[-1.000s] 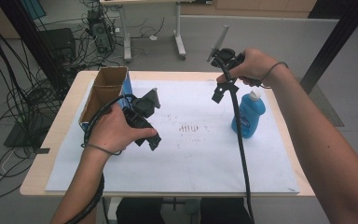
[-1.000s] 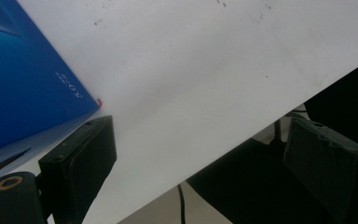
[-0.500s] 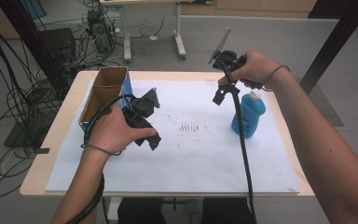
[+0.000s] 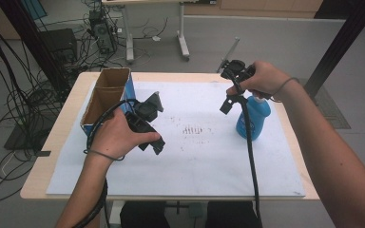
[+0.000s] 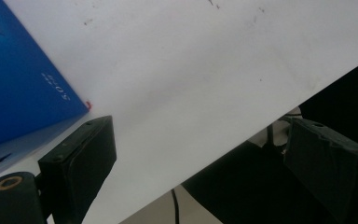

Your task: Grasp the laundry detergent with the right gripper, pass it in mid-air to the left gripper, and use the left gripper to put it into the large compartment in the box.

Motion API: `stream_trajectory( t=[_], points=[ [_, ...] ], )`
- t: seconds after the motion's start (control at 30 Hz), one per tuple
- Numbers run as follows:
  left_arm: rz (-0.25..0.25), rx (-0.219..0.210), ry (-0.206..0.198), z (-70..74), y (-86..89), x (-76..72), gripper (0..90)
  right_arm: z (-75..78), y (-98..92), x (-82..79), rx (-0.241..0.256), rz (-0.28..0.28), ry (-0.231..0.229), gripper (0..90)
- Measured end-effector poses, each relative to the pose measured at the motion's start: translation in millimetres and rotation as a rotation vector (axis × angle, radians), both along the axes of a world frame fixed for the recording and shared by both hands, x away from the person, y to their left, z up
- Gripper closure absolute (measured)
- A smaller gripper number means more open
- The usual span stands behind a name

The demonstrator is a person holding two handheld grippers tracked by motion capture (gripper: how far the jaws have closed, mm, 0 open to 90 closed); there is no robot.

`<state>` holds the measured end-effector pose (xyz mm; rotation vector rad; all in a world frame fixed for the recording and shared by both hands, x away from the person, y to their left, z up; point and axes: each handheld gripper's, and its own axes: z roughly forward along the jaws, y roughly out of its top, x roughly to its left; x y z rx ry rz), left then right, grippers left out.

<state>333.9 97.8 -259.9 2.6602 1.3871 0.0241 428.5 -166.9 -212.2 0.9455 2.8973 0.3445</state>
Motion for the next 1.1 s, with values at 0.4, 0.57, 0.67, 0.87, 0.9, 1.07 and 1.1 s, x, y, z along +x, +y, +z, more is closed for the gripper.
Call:
stream_trajectory(
  t=[0.4, 0.57, 0.67, 0.87, 0.9, 1.07, 1.1],
  points=[
    [-0.002, 0.0, 0.002, -3.9, -1.3, -1.5, 9.4, -17.0, -8.7, -14.4, 0.004, 0.002, 0.0, 9.0],
    [-0.004, -0.005, 0.002, -5.2, -1.4, -2.3, 9.5, -22.2, -12.1, -19.4, -0.004, -0.003, -0.002, 8.9],
    [-0.004, -0.008, -0.002, -5.5, -1.2, -3.0, 9.5, -27.7, -14.8, -23.3, -0.018, -0.004, -0.008, 8.8],
    [-0.004, -0.006, 0.002, -8.6, -2.0, -3.9, 9.4, -38.4, -21.6, -30.5, -0.012, -0.01, 0.0, 8.8],
    [-0.002, -0.007, 0.001, -9.3, -2.2, -4.1, 9.4, -39.8, -23.1, -31.5, -0.014, -0.01, 0.002, 8.8],
    [0.002, -0.016, -0.007, -12.0, -2.9, -5.2, 9.4, -45.7, -31.3, -36.6, -0.014, -0.023, -0.006, 8.8],
    [0.003, -0.017, -0.01, -12.4, -2.9, -5.4, 9.4, -46.7, -33.1, -37.6, -0.009, -0.024, -0.004, 8.9]
  ],
)
